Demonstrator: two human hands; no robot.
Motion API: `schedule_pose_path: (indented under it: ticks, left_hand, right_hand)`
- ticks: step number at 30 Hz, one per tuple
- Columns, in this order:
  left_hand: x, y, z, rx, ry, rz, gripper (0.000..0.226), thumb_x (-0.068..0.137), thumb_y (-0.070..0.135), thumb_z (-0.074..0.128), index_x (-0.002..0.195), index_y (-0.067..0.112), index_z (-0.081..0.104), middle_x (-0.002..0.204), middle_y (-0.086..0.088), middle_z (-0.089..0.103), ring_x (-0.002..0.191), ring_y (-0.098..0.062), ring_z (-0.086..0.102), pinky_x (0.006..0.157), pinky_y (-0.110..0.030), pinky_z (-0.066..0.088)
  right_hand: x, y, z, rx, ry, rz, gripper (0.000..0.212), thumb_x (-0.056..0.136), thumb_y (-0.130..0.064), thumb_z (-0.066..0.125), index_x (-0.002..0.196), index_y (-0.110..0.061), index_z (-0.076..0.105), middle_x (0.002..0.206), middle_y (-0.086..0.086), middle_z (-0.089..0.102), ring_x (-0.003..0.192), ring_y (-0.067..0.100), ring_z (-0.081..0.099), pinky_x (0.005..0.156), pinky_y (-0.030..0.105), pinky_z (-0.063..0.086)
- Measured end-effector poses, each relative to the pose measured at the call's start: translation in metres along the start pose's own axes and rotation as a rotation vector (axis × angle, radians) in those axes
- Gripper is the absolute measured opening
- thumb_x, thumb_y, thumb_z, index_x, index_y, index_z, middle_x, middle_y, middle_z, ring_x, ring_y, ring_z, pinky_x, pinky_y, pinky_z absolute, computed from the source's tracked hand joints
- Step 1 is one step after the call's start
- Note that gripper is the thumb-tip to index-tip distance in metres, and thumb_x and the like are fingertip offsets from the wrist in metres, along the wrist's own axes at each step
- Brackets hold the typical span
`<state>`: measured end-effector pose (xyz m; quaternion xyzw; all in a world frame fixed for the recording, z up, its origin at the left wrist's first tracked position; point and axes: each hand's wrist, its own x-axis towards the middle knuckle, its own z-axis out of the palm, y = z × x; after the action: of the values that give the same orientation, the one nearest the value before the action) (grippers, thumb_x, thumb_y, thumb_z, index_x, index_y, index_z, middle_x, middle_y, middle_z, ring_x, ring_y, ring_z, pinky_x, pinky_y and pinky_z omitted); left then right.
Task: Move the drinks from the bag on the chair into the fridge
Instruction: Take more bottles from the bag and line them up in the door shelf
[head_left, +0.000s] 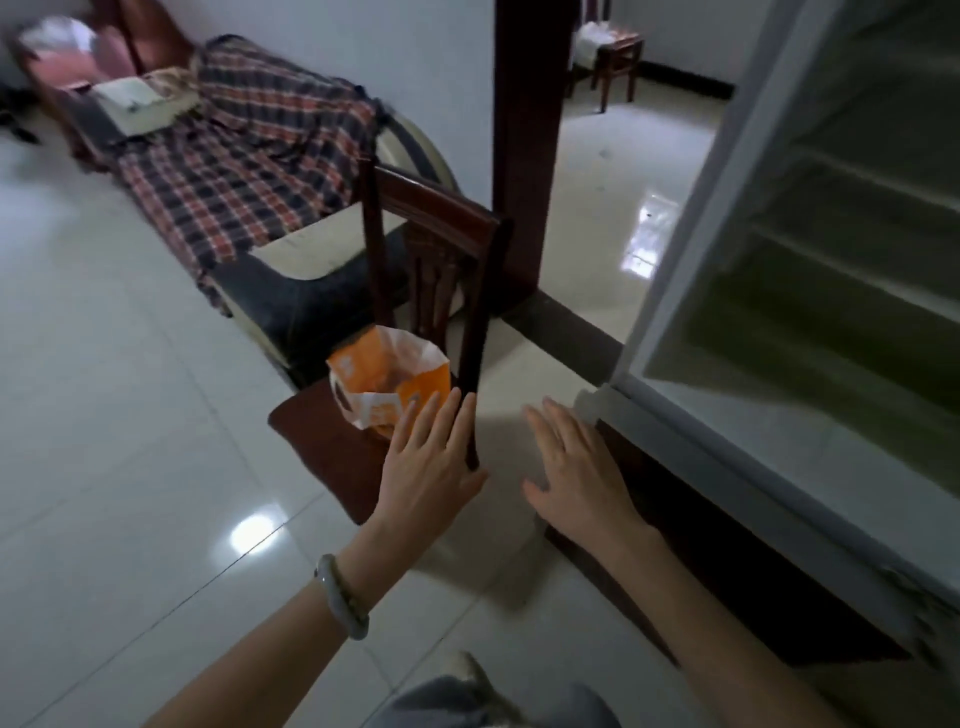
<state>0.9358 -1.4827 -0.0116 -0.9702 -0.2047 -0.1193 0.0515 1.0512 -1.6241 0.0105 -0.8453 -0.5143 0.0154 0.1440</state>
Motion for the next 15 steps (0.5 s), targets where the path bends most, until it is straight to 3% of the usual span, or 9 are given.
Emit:
schedule_pose_path:
  ticks: [7,11,15]
  left_hand:
    - [0.007,-0.085,0.025,0.011,-0.079,-0.216,0.088,0.070,0.049,0.074,0.139,0.005,0.040,0.140,-0.017,0.048,0.132,-0.033,0.043,0.109,-0.050,0.027]
    - [0.026,-0.120,0.047,0.027,-0.107,-0.303,0.084,0.070,0.049,0.075,0.136,0.006,0.045,0.138,-0.016,0.051,0.129,-0.032,0.045,0.108,-0.048,0.024]
    - [0.058,-0.154,0.080,0.046,-0.160,-0.370,0.076,0.077,0.049,0.068,0.135,0.006,0.047,0.140,-0.014,0.049,0.132,-0.030,0.042,0.110,-0.049,0.020]
  right_hand:
    - [0.093,-0.031,0.038,0.039,-0.092,-0.125,0.080,0.085,-0.036,0.061,0.147,-0.017,0.013,0.153,0.011,0.020,0.141,0.024,0.017,0.113,0.035,0.016]
    - [0.148,-0.037,0.063,0.057,-0.150,-0.169,0.078,0.084,-0.036,0.063,0.146,-0.015,0.019,0.151,0.012,0.026,0.139,0.026,0.022,0.112,0.036,0.019]
    - [0.209,-0.036,0.092,0.087,-0.191,-0.207,0.080,0.077,-0.030,0.072,0.142,-0.012,0.030,0.142,0.016,0.039,0.132,0.032,0.035,0.107,0.044,0.033]
